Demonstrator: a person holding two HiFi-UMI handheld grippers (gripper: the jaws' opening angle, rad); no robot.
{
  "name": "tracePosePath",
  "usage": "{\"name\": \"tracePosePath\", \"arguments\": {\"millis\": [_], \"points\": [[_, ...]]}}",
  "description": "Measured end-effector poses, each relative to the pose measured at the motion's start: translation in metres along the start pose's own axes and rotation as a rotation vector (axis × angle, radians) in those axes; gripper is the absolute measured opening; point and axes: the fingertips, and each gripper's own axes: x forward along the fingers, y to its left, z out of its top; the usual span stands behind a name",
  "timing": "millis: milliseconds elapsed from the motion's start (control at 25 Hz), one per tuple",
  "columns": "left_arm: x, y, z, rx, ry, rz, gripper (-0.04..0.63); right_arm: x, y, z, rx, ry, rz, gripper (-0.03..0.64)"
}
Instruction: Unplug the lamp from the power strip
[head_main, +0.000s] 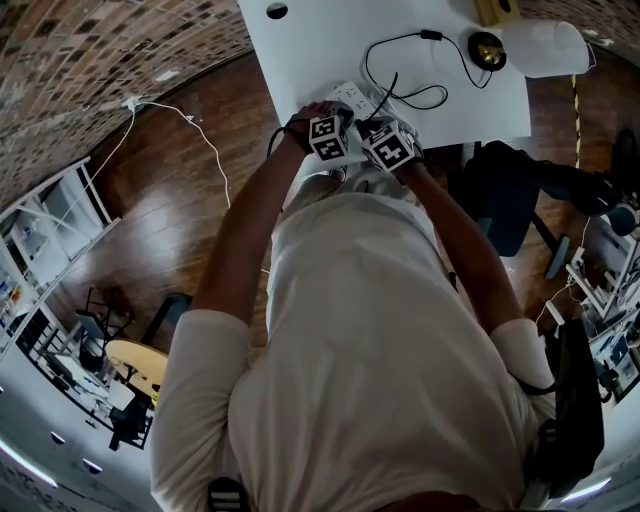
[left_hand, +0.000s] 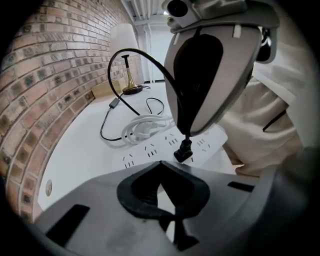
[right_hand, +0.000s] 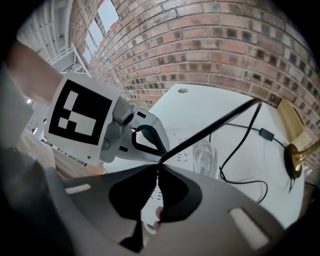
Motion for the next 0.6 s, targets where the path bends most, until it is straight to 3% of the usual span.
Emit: {"name": "tracePosePath", "arguments": {"millis": [320,480,600], "points": [[-0.005,-0.001,0.002,-0.016,0.026,0.012,-0.009,0.000,0.001,0.001,0.017,0.001,-0.013,0.009],[-0.003,-0.002,0.003,0.009,0.035,0.000,-0.008,-0.009,0.004,-0.008,-0.038,0.006,-0.025,0.008],[-0.003,-0.003,0.003,0.031,0.040,-0.009,-0.008,-0.009,0.000,-0.009,0.000,-0.011,-0.023,0.008]]}}
